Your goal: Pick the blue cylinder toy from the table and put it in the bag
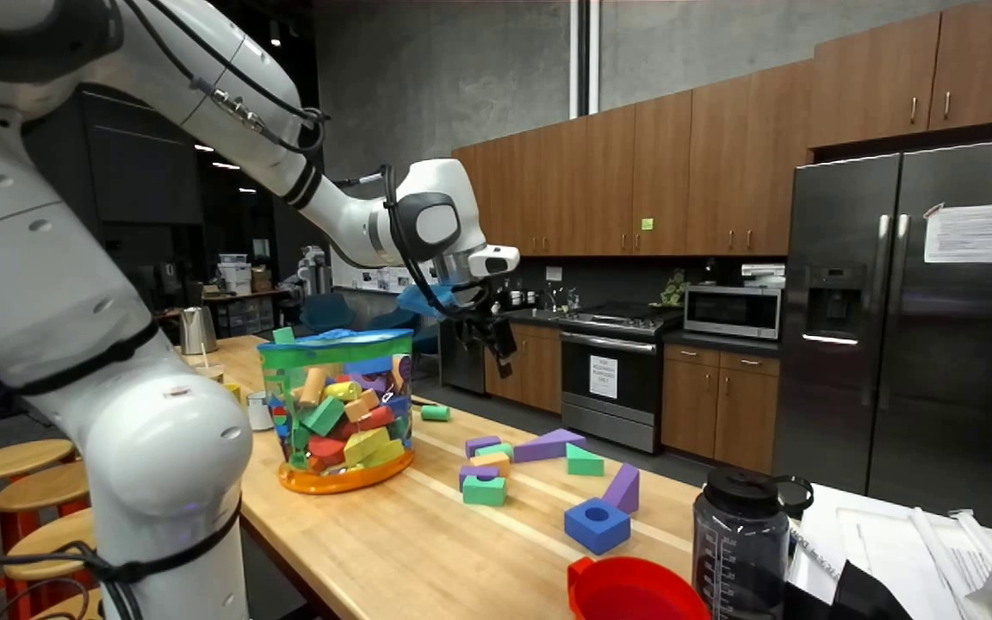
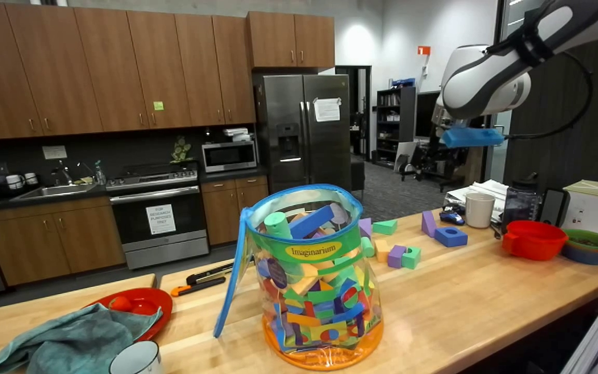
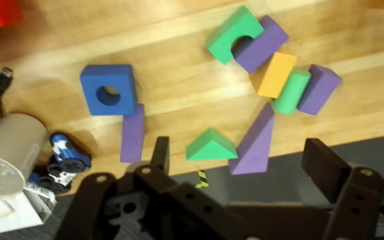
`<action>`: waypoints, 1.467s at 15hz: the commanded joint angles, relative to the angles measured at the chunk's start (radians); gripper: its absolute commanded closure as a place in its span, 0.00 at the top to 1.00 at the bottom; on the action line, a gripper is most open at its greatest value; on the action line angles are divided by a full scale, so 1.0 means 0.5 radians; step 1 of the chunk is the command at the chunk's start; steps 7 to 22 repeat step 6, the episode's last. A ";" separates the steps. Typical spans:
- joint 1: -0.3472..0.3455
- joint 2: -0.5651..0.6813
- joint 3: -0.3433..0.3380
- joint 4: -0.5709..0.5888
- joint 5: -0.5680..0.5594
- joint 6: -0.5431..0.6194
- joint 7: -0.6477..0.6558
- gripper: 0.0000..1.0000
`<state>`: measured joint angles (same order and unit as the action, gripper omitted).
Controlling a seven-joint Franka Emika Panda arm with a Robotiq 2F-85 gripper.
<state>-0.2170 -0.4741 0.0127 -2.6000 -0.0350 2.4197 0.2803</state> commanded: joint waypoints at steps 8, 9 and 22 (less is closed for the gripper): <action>-0.049 0.192 -0.076 -0.082 -0.202 -0.261 0.027 1.00; -0.049 0.192 -0.076 -0.082 -0.202 -0.261 0.027 1.00; -0.049 0.192 -0.076 -0.082 -0.202 -0.261 0.027 1.00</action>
